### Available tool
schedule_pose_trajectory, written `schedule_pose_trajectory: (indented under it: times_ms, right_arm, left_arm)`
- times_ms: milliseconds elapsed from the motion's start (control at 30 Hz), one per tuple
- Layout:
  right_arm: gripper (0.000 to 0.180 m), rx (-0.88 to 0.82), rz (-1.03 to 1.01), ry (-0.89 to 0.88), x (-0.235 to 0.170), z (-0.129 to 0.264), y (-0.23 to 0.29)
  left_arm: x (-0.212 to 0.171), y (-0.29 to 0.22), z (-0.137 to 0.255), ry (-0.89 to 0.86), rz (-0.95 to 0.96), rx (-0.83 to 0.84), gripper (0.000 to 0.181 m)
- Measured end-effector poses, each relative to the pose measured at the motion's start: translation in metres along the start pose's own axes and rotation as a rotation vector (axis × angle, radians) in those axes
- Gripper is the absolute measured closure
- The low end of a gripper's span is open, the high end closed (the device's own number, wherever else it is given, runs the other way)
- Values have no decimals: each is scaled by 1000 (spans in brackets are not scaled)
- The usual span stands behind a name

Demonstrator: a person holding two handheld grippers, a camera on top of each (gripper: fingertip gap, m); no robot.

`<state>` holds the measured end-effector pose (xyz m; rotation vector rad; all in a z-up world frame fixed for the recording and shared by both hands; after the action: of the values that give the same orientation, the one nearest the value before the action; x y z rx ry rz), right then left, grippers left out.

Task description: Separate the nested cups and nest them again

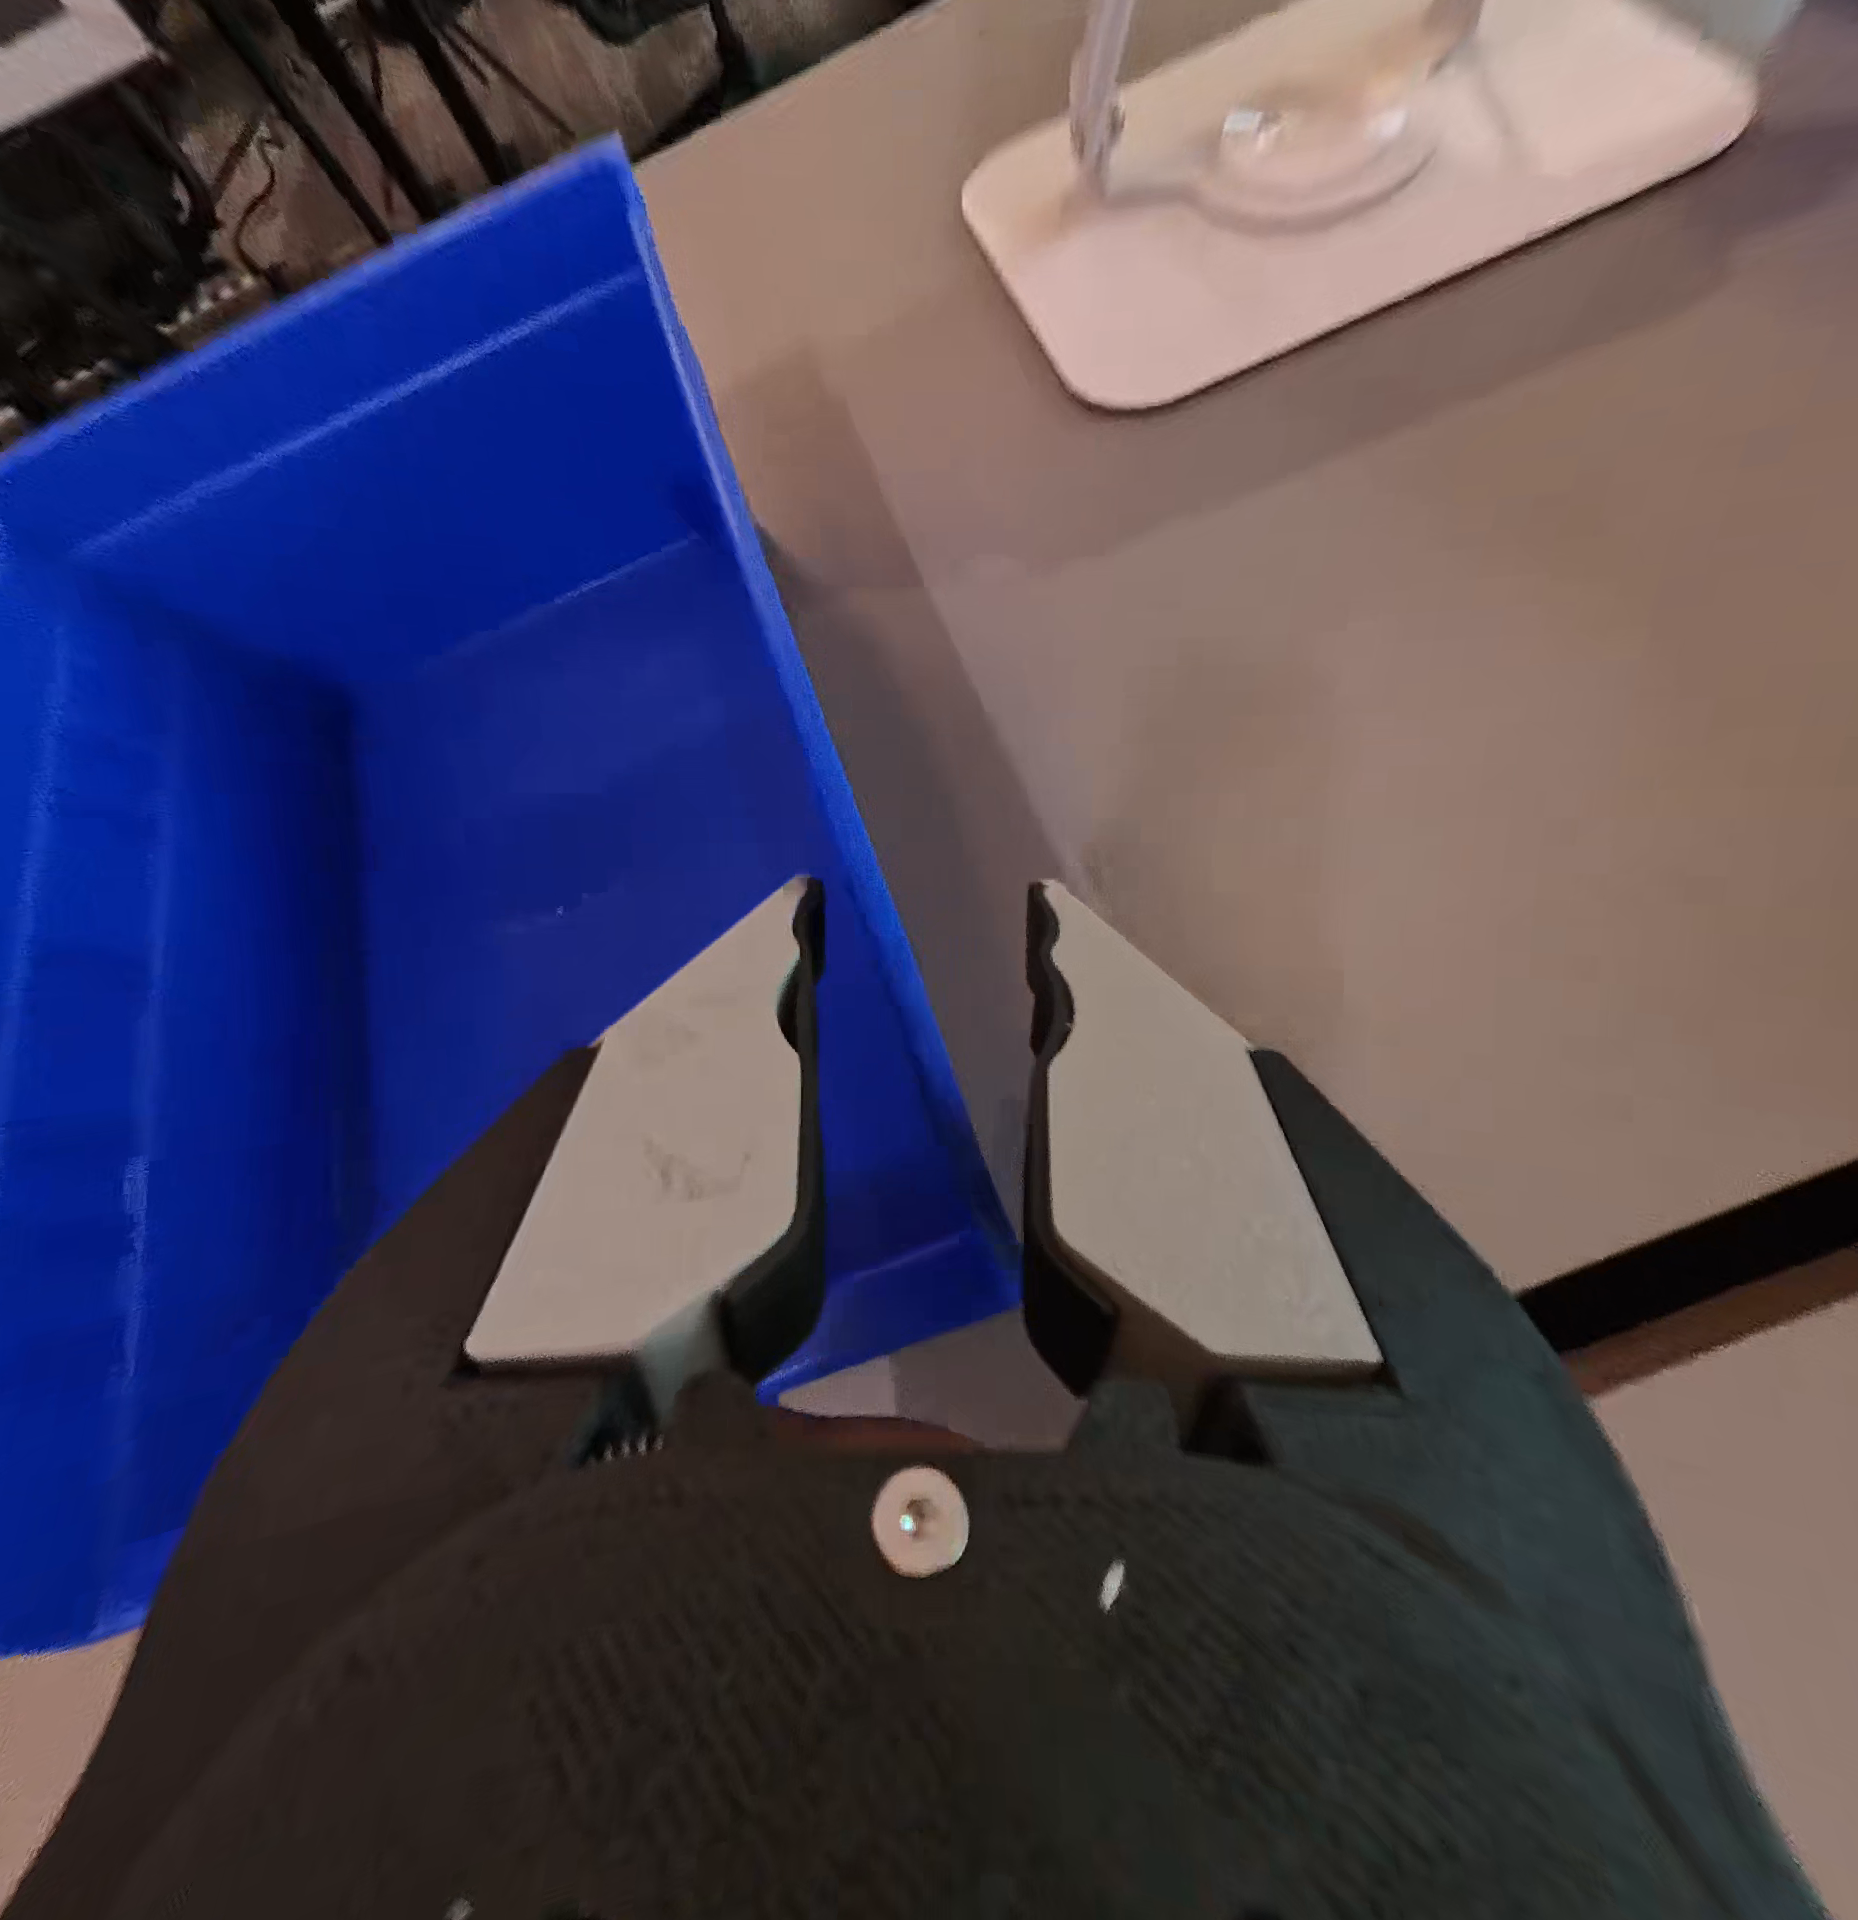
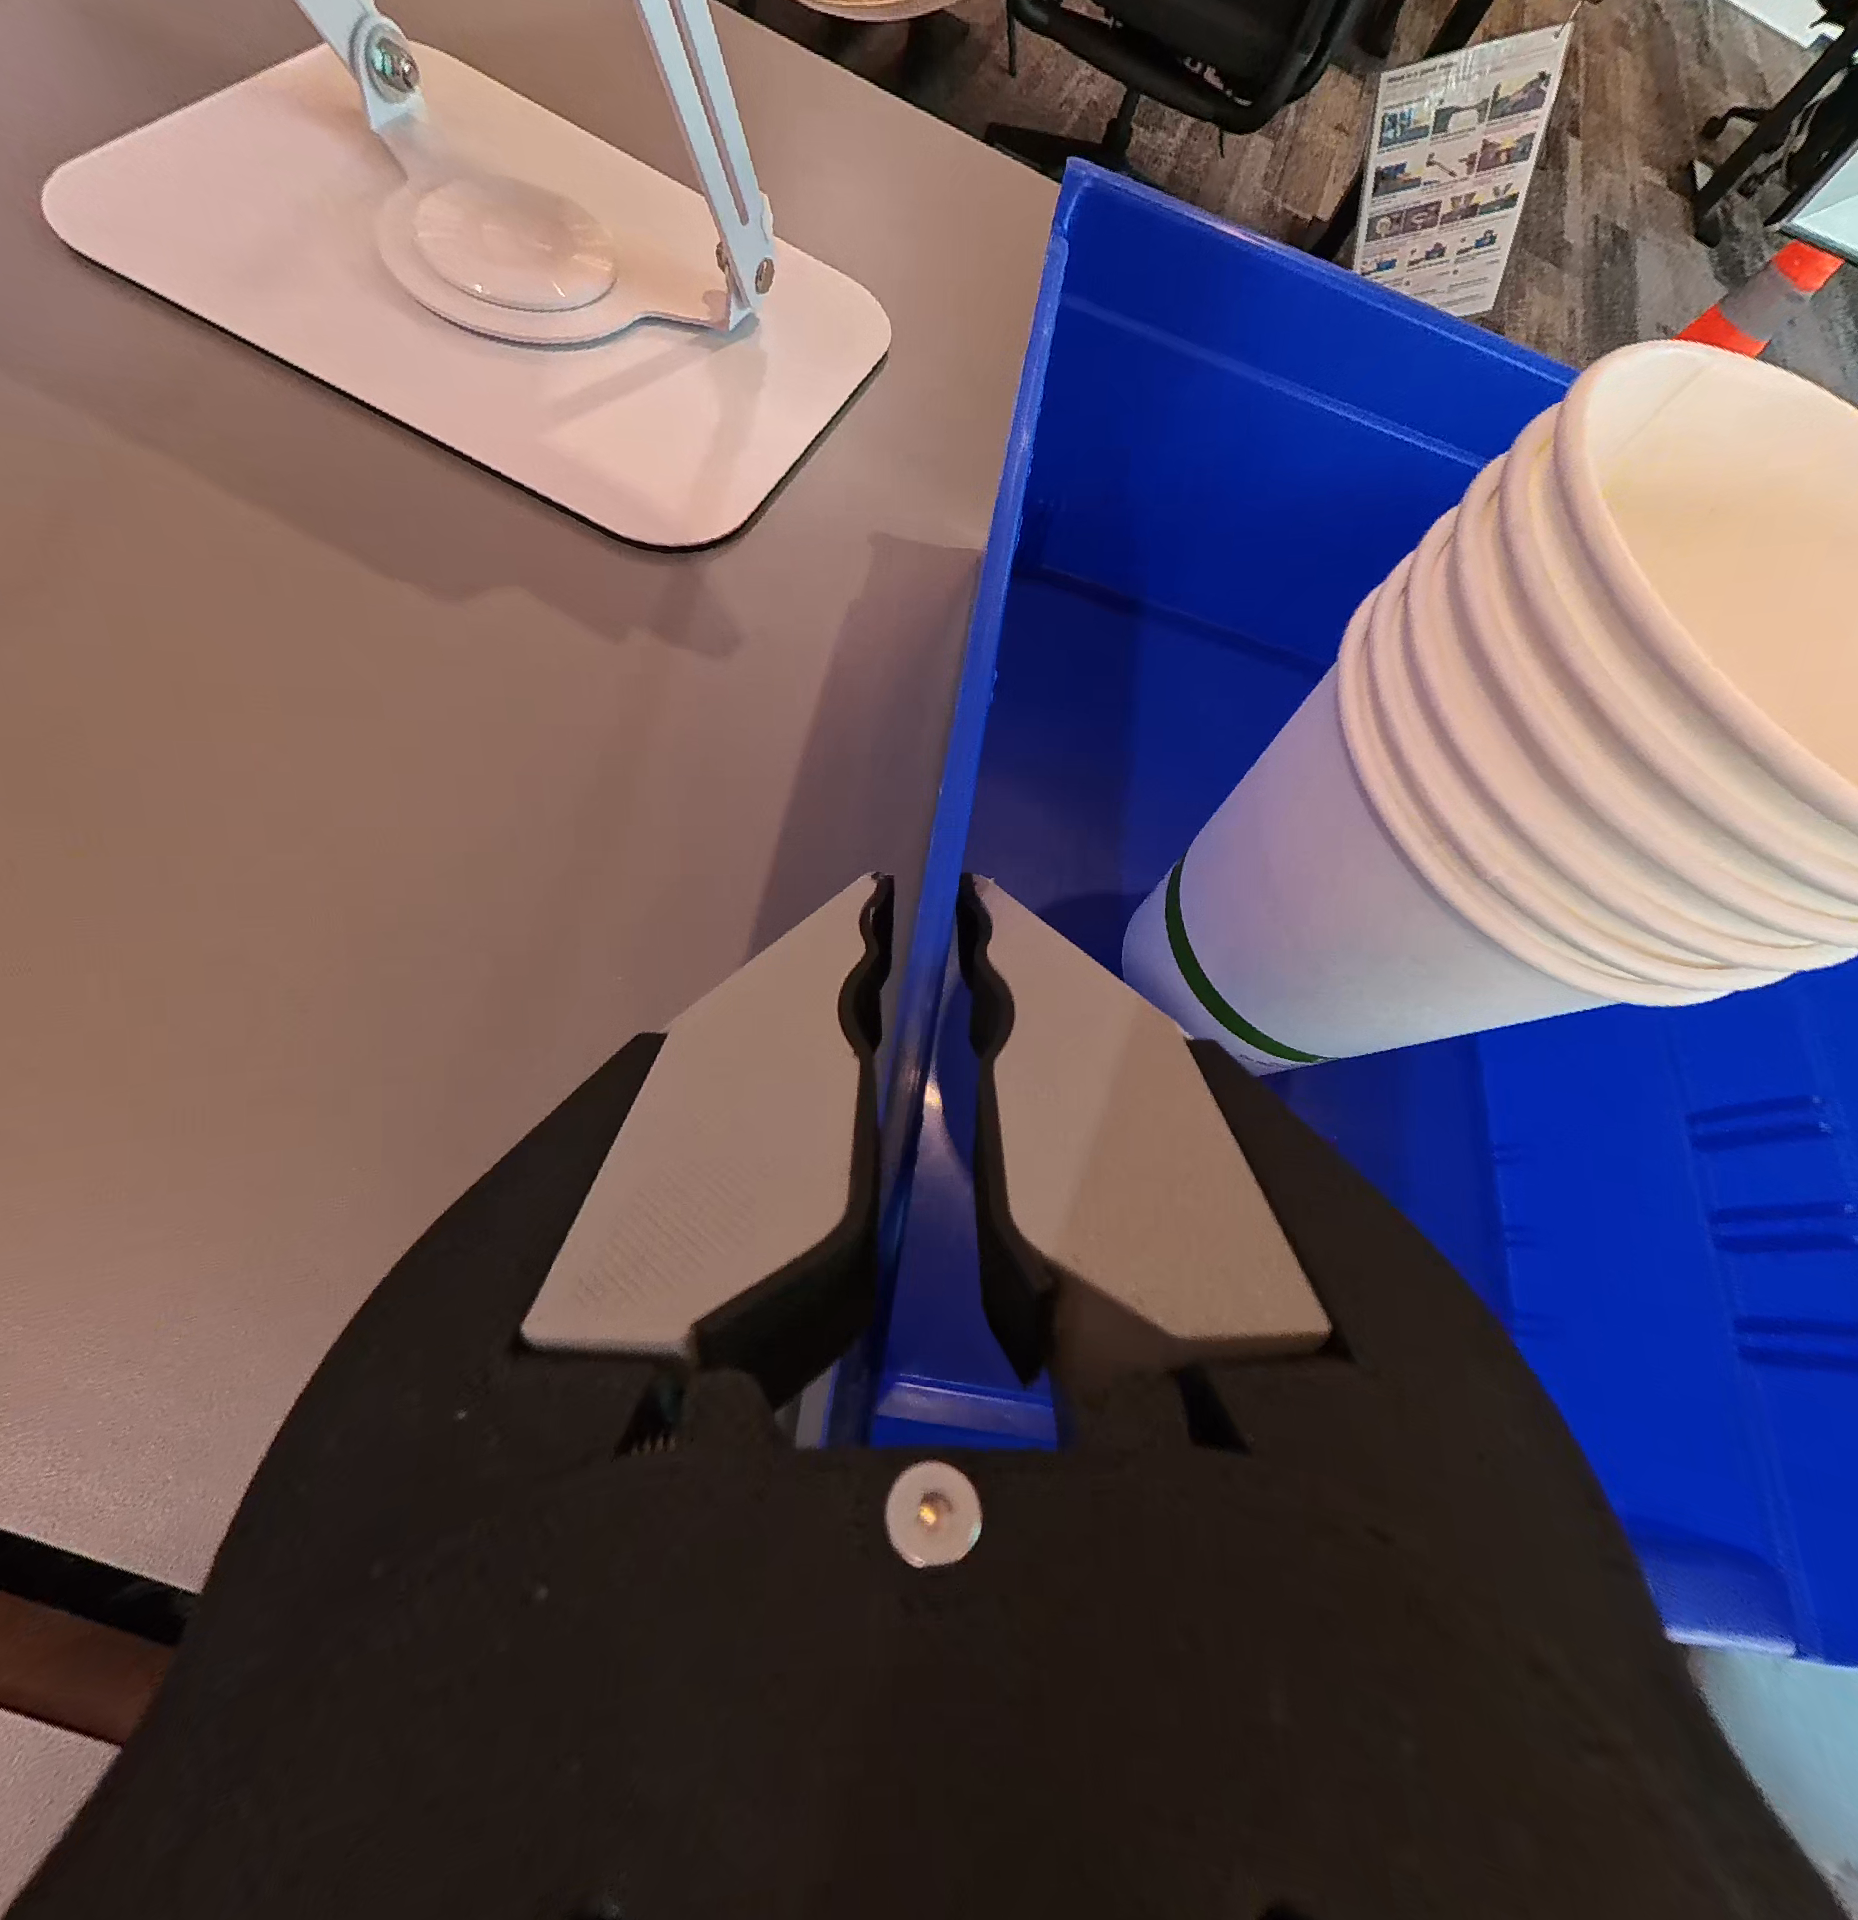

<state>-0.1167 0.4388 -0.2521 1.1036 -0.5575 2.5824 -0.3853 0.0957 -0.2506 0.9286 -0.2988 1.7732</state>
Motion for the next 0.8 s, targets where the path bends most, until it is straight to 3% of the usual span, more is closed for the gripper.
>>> schedule_pose_trajectory:
  times_ms: [67, 100, 367, 800]
  right_arm:
    - [170, -1, 2, 0, 0, 0, 0]
    - [170, -1, 2, 0, 0, 0, 0]
    - [171, -8, 13, 0, 0, 0, -1]
    - [175, -41, 39, 10, 0, 1, -3]
  left_arm:
    - [-11, 0, -13, 1, -2, 28, 154]
    - [-13, 0, -17, -20, 11, 34, 151]
    - [-9, 13, -15, -91, -31, 202, 174]
    - [-16, 16, 10, -119, -14, 135, 175]
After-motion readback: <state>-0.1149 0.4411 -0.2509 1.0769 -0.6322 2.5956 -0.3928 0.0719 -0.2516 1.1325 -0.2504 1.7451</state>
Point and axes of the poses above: each gripper's, where its closed fingertips meet, z back along the fingers, x out of its top, y = z × x across the jaws, the point moved 1 cm from there along z, back along the fingers, and after that the axes turned 6 degrees about y, right-handed, at the moved point
